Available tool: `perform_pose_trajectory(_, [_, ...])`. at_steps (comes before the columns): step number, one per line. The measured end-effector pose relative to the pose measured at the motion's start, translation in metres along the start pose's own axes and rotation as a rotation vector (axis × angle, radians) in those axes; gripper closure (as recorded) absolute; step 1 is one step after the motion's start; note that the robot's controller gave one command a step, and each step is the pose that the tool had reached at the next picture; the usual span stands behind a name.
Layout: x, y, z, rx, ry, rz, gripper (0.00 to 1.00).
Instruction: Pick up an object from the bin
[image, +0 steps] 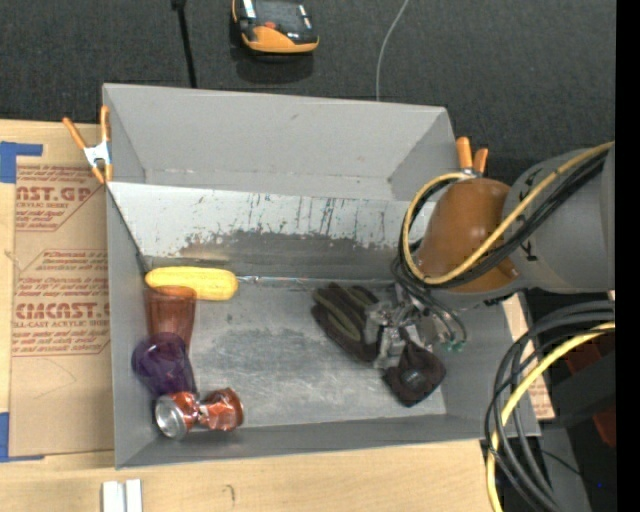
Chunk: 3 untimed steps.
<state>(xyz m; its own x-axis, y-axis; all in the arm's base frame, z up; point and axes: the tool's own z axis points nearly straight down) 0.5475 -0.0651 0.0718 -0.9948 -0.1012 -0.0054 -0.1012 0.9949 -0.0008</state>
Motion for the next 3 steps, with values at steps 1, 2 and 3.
perform_pose_trajectory(1, [0.0, 0.0, 0.0, 0.0, 0.0, 0.0, 1.0])
perform_pose_trajectory(2, [0.003, -0.007, 0.0, 0.0, -0.002, -0.056, 1.0])
perform_pose_trajectory(3, [0.011, -0.01, -0.043, -0.003, 0.012, -0.101, 1.0])
